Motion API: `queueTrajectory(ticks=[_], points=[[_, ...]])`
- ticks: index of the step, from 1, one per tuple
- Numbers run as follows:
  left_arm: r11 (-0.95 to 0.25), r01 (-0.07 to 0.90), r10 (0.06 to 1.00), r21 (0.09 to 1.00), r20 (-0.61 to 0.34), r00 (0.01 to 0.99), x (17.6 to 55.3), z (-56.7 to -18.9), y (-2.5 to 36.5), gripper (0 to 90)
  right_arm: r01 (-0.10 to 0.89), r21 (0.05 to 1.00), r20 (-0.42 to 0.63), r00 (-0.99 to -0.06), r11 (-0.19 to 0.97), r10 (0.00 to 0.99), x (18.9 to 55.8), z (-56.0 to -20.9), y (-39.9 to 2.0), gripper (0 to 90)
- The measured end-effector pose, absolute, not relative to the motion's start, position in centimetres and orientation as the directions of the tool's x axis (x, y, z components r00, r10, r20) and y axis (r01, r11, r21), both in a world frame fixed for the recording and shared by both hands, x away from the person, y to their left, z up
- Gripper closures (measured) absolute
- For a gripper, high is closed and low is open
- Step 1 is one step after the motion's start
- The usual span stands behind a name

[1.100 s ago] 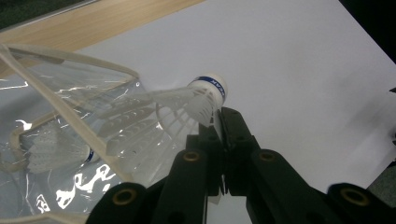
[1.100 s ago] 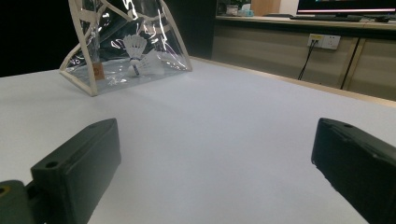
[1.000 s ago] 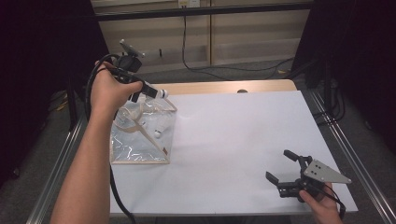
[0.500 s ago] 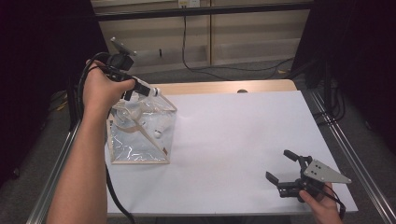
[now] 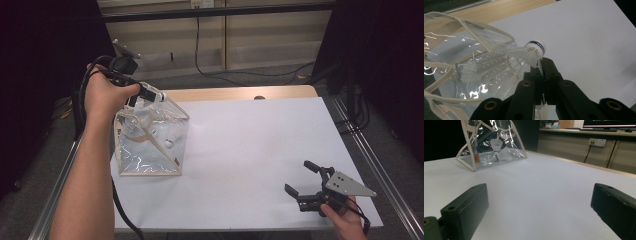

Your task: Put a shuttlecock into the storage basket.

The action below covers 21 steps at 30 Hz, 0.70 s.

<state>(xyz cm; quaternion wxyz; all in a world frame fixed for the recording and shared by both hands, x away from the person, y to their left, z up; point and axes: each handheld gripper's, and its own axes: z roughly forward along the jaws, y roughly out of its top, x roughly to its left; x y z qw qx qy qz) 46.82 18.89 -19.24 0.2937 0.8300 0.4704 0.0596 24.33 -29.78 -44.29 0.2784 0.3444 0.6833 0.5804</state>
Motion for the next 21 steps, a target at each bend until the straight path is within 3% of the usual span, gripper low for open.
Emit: queueTrajectory(ticks=[21], points=[[-0.364, 0.76, 0.846, 0.539, -0.149, 0.512, 47.0, -19.3, 20.5, 88.0, 0.153, 0.984, 0.023, -0.609, 0.089, 0.793, 24.3, -44.3, -29.7, 0.8]])
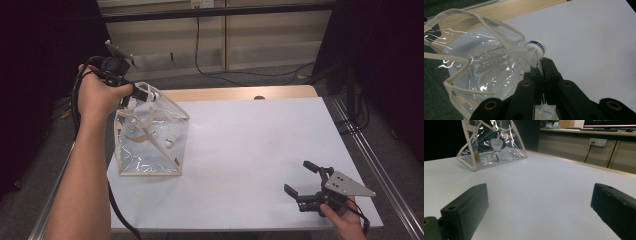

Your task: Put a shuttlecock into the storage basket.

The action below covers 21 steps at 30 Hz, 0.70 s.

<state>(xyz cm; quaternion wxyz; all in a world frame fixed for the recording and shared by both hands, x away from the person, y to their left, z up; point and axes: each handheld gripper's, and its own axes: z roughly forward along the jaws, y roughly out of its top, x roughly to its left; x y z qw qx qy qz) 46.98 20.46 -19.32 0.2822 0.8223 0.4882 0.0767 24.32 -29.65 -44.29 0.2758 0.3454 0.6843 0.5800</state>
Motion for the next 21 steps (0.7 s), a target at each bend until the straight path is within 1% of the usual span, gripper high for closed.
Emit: queueTrajectory(ticks=[8, 11, 21], points=[[-0.362, 0.761, 0.858, 0.538, -0.127, 0.498, 47.0, -19.4, 21.3, 88.0, 0.145, 0.985, 0.018, -0.611, 0.089, 0.792, 24.4, -44.3, -29.7, 0.8], [-0.351, 0.766, 0.859, 0.539, -0.14, 0.492, 47.0, -19.4, 21.6, 88.0, 0.145, 0.985, 0.018, -0.611, 0.089, 0.792, 24.4, -44.3, -29.7, 0.8], [-0.346, 0.768, 0.87, 0.539, -0.123, 0.478, 47.3, -19.5, 22.0, 87.3, 0.153, 0.984, 0.023, -0.61, 0.09, 0.792, 24.3, -44.3, -29.7, 0.8]])
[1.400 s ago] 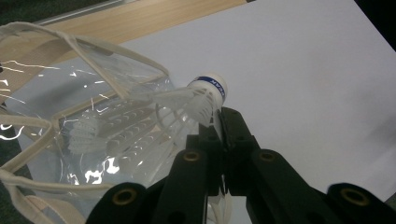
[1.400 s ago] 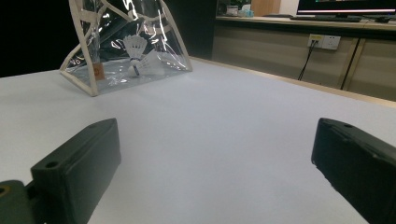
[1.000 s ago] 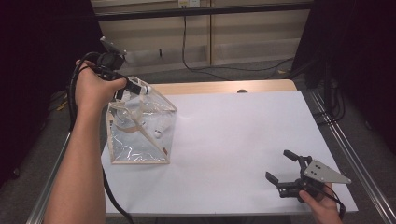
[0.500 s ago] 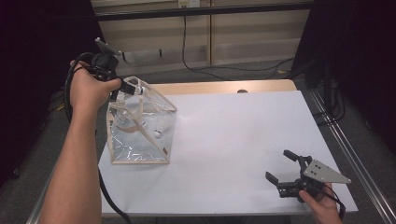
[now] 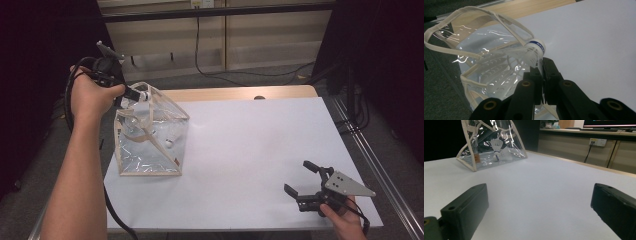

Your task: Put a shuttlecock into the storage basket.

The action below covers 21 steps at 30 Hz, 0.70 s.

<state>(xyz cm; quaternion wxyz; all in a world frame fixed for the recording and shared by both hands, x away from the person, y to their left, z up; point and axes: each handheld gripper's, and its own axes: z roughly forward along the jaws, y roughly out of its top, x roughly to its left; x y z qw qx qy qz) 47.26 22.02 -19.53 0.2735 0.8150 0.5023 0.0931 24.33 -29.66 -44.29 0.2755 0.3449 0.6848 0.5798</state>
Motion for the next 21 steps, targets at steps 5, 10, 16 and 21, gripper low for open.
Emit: queueTrajectory(ticks=[5, 10, 16, 21], points=[[-0.338, 0.775, 0.877, 0.534, -0.121, 0.466, 47.4, -19.8, 22.5, 87.6, 0.152, 0.985, 0.023, -0.608, 0.087, 0.794, 24.3, -44.3, -29.7, 0.8], [-0.323, 0.779, 0.886, 0.538, -0.117, 0.448, 47.5, -20.0, 23.0, 89.7, 0.151, 0.985, 0.023, -0.609, 0.087, 0.793, 24.3, -44.3, -29.7, 0.8], [-0.294, 0.775, 0.906, 0.559, -0.096, 0.413, 47.6, -19.9, 23.6, 90.0, 0.154, 0.984, 0.026, -0.609, 0.086, 0.793, 24.3, -44.3, -29.6, 0.8], [-0.298, 0.775, 0.909, 0.557, -0.083, 0.409, 47.7, -20.4, 23.6, 90.0, 0.156, 0.984, 0.025, -0.61, 0.088, 0.792, 24.4, -44.3, -29.7, 0.8]])
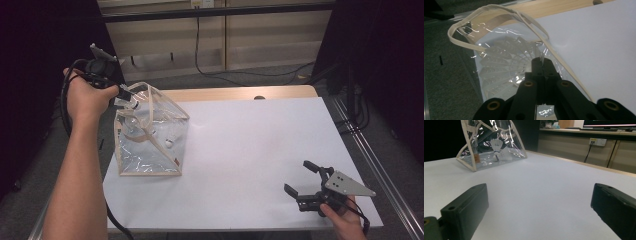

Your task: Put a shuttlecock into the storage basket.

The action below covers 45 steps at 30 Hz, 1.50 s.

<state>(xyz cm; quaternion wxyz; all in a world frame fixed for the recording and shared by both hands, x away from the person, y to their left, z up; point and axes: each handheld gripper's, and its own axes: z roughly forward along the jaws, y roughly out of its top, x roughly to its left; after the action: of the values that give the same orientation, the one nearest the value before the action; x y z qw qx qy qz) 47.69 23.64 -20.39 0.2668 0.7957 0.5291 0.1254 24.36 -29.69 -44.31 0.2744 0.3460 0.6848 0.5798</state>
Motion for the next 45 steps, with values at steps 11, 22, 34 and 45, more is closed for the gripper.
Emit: queueTrajectory(ticks=[11, 22, 34, 45], points=[[-0.318, 0.778, 0.903, 0.541, -0.076, 0.422, 48.5, -22.1, 22.7, 89.5, 0.152, 0.984, 0.023, -0.61, 0.088, 0.792, 24.4, -44.3, -29.7, 0.8], [-0.324, 0.771, 0.897, 0.548, -0.08, 0.434, 48.4, -22.2, 22.4, 82.9, 0.15, 0.985, 0.022, -0.609, 0.087, 0.793, 24.4, -44.3, -29.7, 0.8], [-0.313, 0.755, 0.872, 0.576, -0.141, 0.469, 47.6, -21.4, 21.5, 74.9, 0.151, 0.985, 0.024, -0.608, 0.086, 0.793, 24.4, -44.3, -29.8, 0.8], [-0.317, 0.754, 0.832, 0.576, -0.213, 0.513, 46.6, -20.7, 20.6, 67.0, 0.152, 0.984, 0.023, -0.61, 0.089, 0.792, 24.3, -44.3, -29.7, 0.8]])
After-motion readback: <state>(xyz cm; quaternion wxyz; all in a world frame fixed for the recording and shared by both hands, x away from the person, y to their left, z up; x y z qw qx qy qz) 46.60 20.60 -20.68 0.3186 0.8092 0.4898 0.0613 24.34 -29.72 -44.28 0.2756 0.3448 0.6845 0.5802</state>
